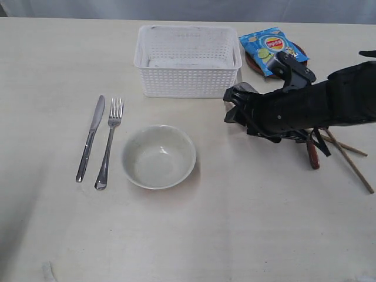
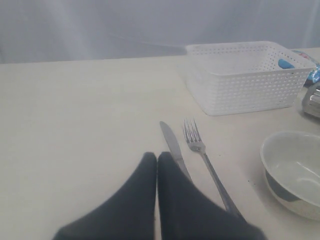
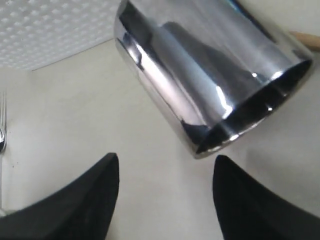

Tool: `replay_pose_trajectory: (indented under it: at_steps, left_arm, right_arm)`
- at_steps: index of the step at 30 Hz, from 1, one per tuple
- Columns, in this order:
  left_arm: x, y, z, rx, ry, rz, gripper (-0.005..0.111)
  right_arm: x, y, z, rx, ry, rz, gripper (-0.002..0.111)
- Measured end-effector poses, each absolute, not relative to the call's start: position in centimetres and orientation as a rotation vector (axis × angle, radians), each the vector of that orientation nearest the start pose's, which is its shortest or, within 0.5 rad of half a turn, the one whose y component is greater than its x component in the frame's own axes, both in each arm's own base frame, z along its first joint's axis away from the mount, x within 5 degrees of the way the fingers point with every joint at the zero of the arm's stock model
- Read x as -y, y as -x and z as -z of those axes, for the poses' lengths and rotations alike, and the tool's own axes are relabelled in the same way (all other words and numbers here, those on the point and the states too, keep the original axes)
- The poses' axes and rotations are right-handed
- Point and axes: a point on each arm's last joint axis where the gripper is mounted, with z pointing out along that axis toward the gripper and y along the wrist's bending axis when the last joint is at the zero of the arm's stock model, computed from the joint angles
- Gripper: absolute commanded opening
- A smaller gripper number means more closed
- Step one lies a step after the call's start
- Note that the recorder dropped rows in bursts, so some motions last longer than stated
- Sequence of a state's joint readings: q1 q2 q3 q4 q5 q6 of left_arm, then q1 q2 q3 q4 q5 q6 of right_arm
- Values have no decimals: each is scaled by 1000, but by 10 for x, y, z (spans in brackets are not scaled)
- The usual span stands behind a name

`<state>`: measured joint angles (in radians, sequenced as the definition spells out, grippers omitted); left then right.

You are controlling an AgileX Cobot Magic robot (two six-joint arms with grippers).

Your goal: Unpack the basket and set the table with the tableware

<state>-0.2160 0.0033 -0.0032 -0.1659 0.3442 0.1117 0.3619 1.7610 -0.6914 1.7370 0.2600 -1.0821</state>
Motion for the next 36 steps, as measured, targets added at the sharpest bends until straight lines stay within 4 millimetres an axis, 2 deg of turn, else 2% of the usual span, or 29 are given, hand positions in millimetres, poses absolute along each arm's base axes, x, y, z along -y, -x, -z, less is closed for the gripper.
replay_pose_trajectory:
  at_steps: [6,13,20,27,36]
  left_arm:
    - [16,-51,-183,-1819,-196,235,0]
    - [16,-51,-183,-1819,-196,235,0]
    - [16,-51,-183,-1819,-196,235,0]
    - [16,-51,-183,-1819,-196,235,0]
    - [16,-51,-183,-1819,-196,235,0]
  right_arm:
    - [-133,-287,-125,-2591,-235,-710,53]
    - [-135,-287,-137,-2553,-191,-748,53]
    - [-129,-289,-138,-2541,-222,-654,53]
    - [-117,-293,-135,-2527,-287,-472,53]
    - [-118,-308,-149,-2464,-309,-453,7]
